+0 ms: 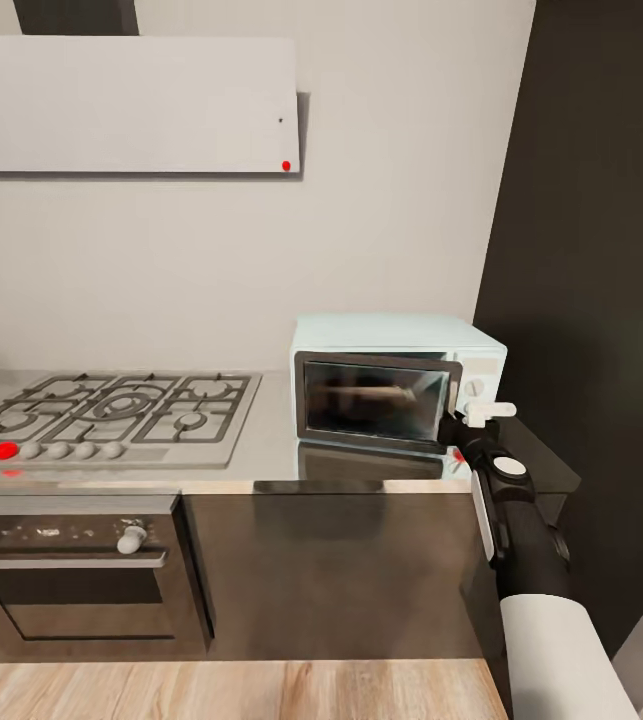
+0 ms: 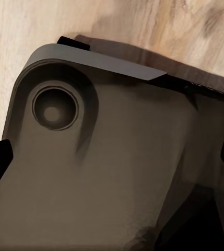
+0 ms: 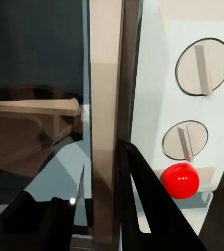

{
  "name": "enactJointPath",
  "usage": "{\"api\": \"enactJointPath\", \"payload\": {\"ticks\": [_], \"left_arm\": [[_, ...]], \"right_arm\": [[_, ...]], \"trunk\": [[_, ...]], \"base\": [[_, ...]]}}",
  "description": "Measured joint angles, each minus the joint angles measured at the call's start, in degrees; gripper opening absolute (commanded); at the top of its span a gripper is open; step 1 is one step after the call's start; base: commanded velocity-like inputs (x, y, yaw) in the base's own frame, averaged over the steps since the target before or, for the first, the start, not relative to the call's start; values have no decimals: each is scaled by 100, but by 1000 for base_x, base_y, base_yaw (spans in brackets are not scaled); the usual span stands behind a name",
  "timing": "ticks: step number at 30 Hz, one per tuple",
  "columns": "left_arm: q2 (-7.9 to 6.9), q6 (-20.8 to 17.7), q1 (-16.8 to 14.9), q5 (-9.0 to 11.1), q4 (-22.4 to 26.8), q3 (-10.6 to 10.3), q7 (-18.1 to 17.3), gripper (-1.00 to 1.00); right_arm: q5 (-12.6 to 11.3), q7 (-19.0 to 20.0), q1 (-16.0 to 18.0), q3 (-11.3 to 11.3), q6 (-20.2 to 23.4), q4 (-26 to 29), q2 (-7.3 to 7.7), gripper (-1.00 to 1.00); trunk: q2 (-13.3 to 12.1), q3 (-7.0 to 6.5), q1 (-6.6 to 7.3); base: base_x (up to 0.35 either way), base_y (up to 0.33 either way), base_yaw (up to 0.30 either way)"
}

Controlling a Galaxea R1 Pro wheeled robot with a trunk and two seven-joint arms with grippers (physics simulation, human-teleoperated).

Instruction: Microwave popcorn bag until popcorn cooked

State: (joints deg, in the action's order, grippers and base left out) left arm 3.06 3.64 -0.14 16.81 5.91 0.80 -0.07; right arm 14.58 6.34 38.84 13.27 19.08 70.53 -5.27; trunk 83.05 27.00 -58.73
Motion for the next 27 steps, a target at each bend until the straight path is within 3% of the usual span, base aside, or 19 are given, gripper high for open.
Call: {"api": "enactJointPath", "payload": {"ticks": [7,14,17,27], "left_arm": [[2,-1,0,6,0,2,5,100],[9,-10,0,9,9,3,7,100],[9,-9,-3,8,5,0,7,100],[2,-1,-3,9,-3,0,6,100]], "right_arm": [[-1,5,0,-17,-4,-5,0,-100],[9,32,-2,-174,-7,-21,0,-100],[-154,82,-5,-211,8,-26,-5,-100],[-155,94,-5,-699,19,-71,-4,-100]], "trunk": [[0,0,-1],[-1,1,-3],[-1,1,-4],[-2,2,-3]], "base": [[-49,0,0],[-230,0,0],[-266,0,0],[-256,0,0]]}}
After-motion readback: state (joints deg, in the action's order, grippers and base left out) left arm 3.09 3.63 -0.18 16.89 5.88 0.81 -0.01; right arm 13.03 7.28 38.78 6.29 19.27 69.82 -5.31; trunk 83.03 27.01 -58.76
